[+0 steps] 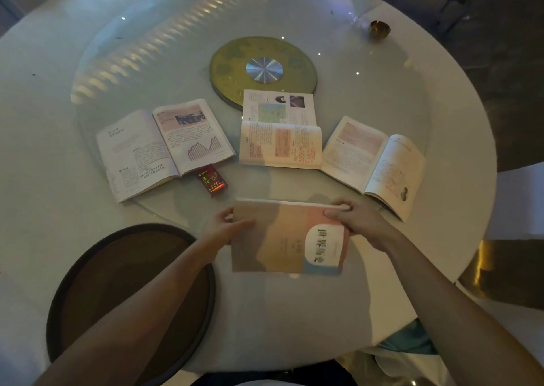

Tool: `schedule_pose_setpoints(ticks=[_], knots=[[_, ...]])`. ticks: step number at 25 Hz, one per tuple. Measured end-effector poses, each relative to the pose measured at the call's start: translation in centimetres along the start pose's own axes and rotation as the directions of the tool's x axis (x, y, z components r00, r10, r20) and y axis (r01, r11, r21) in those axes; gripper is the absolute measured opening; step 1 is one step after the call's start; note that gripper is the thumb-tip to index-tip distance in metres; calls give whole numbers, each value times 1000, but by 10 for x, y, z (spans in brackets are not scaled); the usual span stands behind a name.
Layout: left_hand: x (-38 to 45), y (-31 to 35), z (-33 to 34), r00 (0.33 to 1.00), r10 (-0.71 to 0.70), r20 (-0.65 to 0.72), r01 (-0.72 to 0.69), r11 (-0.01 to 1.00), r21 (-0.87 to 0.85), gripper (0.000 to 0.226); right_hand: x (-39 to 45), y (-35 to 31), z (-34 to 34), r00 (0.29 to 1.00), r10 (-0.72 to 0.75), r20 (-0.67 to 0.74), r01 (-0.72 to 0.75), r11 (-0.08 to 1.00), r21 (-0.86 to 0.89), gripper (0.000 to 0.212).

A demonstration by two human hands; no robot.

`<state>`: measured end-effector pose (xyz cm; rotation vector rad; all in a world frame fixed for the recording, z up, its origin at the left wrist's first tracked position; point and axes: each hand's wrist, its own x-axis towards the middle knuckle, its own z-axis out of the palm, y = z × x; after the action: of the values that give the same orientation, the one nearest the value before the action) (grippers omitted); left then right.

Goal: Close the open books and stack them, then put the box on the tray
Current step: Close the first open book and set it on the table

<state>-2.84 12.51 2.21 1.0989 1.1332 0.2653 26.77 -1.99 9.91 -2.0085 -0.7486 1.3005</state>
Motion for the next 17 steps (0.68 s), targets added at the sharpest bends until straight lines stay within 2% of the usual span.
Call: schedule_pose_setpoints(ticks=[1, 3, 7, 10, 12, 14, 16, 17], knots=[[-1, -8, -1, 999, -53, 5, 53, 997, -60, 48, 10, -1, -2, 995, 3, -100, 1, 999, 36, 22], [-8, -20, 3, 993, -115, 21, 117, 970, -211, 39, 25, -4, -2, 981, 20, -195, 6, 991, 133, 30], [-23, -37, 27, 982, -185, -32, 146, 858, -493, 33, 43, 1, 6, 966, 45, -255, -40, 999, 24, 49], [-28, -53, 43, 958, -264, -110, 136, 758, -638, 35, 39, 24, 19, 946, 148, -289, -156, 988, -6, 38], [-30, -63, 56, 945, -301, -130, 110, 664, -739, 36, 34, 43, 32, 950, 236, -205, -230, 972, 52, 26], [-32, -69, 73, 931, -343, -128, 97, 568, -817, 33, 27, 50, 46, 947, 319, -23, -315, 943, 107, 23], [-36, -77, 87, 923, -368, -111, 108, 525, -844, 30, 24, 52, 57, 932, 342, 116, -353, 932, 83, 21], [-37, -80, 92, 919, -379, -110, 119, 532, -838, 29, 26, 53, 62, 935, 329, 131, -337, 940, 52, 22]])
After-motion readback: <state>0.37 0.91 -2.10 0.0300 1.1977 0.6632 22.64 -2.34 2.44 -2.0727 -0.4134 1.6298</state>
